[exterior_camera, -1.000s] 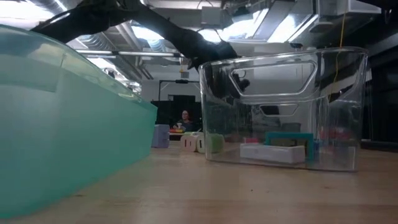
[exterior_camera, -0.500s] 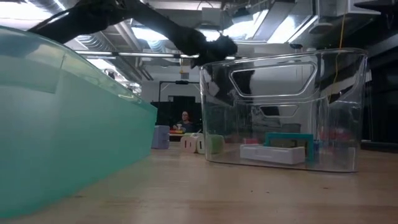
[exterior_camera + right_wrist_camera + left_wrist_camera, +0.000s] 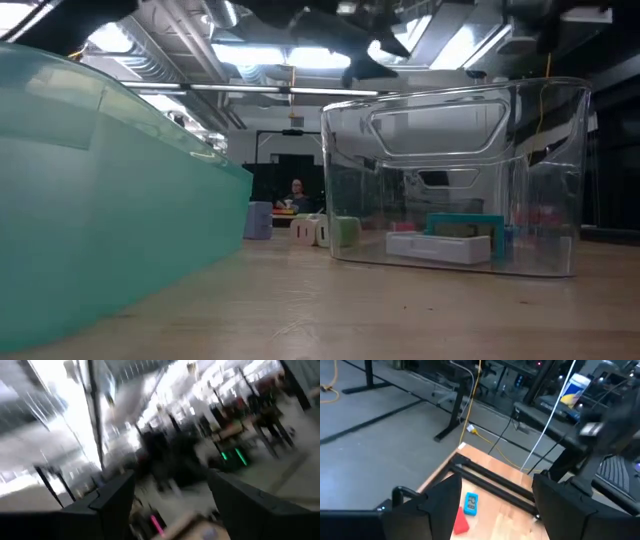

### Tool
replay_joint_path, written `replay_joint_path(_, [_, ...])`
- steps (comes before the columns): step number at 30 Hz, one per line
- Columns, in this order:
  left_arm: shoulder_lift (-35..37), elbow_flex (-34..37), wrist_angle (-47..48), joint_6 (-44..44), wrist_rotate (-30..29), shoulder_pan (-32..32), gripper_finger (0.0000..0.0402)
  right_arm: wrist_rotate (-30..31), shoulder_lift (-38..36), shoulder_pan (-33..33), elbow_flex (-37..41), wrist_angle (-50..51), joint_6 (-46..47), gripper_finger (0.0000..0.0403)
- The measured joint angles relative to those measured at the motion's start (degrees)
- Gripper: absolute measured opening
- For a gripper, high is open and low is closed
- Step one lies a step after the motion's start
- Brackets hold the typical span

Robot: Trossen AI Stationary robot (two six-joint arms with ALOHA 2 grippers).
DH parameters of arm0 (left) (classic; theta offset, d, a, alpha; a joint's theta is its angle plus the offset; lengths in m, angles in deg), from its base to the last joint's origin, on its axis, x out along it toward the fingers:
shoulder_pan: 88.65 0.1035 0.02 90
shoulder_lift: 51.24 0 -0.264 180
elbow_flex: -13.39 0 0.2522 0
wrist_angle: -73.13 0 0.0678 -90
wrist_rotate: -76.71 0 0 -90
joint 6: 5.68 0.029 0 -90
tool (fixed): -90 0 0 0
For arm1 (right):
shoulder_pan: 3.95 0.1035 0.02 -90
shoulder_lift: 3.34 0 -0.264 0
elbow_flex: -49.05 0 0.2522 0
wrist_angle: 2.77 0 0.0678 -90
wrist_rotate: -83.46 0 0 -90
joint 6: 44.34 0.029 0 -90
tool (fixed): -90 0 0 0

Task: Pick & Place Office items
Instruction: Put the right red digital clock into the transparent bin

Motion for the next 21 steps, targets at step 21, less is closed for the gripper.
replay_joint_path(21, [10.5, 0.0, 9.7, 3.6, -0.8, 1.9, 0.0239, 13.3, 19.9, -0.7, 1.6, -16.0, 13.0, 0.0263])
